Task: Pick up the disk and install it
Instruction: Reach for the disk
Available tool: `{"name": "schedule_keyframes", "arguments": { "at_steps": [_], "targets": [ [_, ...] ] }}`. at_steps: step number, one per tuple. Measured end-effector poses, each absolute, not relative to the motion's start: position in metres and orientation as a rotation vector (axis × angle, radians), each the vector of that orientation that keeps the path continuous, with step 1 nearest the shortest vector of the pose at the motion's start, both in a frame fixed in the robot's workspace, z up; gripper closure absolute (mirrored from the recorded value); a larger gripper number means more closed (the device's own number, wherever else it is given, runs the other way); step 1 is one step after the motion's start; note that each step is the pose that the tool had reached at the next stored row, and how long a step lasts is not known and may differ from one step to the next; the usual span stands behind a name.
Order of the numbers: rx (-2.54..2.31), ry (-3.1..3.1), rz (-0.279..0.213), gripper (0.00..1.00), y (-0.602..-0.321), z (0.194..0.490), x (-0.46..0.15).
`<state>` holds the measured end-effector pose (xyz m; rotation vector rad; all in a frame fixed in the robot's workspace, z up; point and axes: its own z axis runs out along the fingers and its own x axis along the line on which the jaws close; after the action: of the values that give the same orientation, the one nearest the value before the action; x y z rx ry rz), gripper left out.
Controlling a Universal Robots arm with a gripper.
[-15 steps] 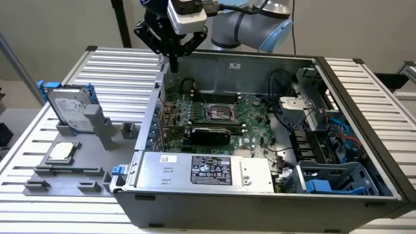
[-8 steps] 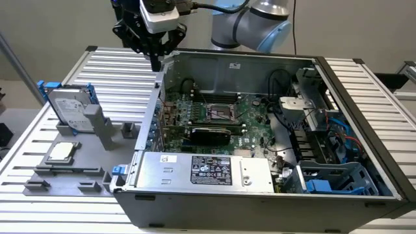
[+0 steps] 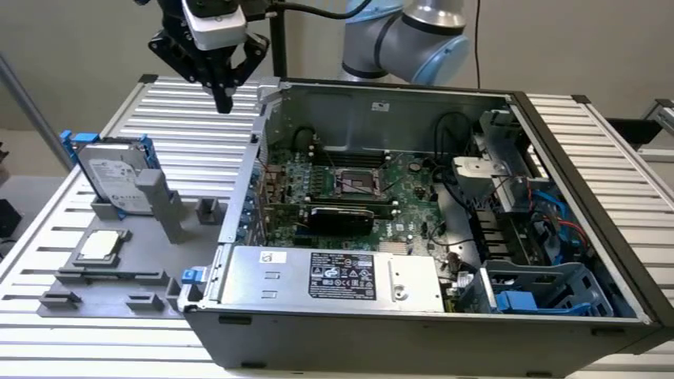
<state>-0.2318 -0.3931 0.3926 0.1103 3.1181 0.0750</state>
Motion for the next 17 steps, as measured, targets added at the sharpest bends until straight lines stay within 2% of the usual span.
{"name": "schedule_keyframes", "arguments": {
  "at_steps": [17],
  "targets": [
    [0.11,3.118,0.073,1.0,-0.383,0.392,-0.309]
  ]
}}
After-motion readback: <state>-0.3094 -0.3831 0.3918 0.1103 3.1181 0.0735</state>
